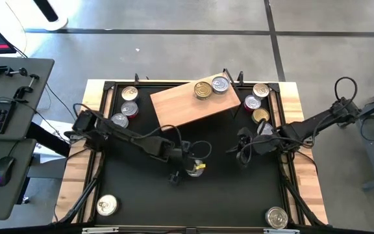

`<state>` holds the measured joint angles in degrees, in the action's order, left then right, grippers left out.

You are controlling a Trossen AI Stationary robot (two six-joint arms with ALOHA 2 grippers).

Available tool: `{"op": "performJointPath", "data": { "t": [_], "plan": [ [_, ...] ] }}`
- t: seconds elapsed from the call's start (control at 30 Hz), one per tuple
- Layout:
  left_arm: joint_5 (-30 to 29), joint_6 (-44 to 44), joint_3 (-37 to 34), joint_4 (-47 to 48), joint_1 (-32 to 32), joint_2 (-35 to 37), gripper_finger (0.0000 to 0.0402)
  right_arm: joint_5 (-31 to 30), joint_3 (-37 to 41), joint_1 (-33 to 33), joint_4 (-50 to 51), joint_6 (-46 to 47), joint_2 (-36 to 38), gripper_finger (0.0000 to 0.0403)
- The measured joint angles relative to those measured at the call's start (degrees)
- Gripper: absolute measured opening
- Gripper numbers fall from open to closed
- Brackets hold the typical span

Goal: Stack canned seafood by type on shelf
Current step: Put the bottom left red tuna can on the shelf

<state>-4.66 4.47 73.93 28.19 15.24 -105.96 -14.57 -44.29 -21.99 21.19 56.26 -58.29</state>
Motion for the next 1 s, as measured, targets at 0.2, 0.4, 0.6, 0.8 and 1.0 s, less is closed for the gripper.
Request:
{"op": "performJointPath", "data": {
  "t": [0.2,0.4,0.6,0.8,1.0],
  "plan": [
    [-2.40,-4.31,-4.91,0.17,2.34,2.08,0.0000,5.05,0.07,3.51,-0.34,0.61,-7.57,0.0000],
    [-3.19,-15.95,-11.05,-4.58,2.68,1.55,0.0000,9.68,0.20,5.98,-13.61,0.72,-19.94,0.0000],
    [-3.21,-15.47,-13.45,-12.65,2.51,1.20,0.0000,12.23,0.13,5.90,-28.53,-0.25,-30.07,0.0000],
    [-5.54,-17.74,-13.46,-12.67,2.92,2.05,0.0000,11.13,0.13,5.90,-24.93,3.99,-33.74,0.0000],
    [-10.56,-16.84,-13.44,-12.37,4.02,4.03,0.0000,10.12,0.15,5.85,-20.72,6.91,-34.21,0.0000]
  ]
}}
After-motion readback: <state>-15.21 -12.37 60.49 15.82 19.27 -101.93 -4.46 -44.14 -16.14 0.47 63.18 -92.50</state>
